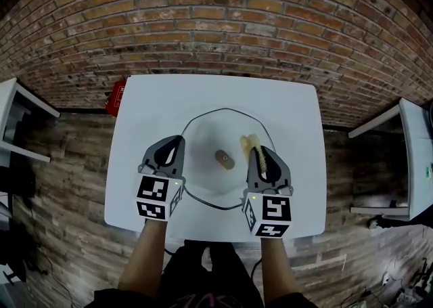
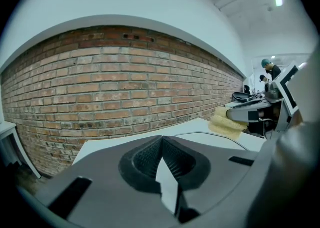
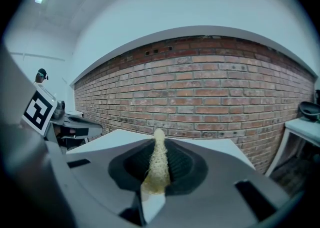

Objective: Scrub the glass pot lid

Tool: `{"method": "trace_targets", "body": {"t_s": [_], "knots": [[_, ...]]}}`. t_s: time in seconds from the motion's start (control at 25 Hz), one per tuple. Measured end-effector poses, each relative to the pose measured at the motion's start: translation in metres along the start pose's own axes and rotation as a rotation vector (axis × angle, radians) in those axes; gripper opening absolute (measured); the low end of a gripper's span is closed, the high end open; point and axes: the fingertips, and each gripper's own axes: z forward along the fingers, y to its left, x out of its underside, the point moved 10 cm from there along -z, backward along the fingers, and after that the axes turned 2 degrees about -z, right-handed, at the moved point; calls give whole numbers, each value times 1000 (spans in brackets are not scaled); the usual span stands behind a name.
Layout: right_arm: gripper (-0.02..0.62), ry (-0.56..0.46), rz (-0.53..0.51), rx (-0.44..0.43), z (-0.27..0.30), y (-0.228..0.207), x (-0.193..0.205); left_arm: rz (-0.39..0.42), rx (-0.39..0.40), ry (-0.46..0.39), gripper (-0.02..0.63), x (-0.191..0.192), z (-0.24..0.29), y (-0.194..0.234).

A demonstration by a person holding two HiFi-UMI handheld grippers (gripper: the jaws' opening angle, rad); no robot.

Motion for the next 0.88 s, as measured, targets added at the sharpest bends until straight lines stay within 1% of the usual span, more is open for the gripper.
{"method": "trace_targets", "body": {"t_s": [0.44, 0.88], "knots": [[58, 43, 4, -9, 0, 0, 20, -10, -10, 43, 11, 21, -1, -1], [58, 53, -4, -6, 2, 1, 23, -25, -8, 58, 11, 29, 1, 1]]}}
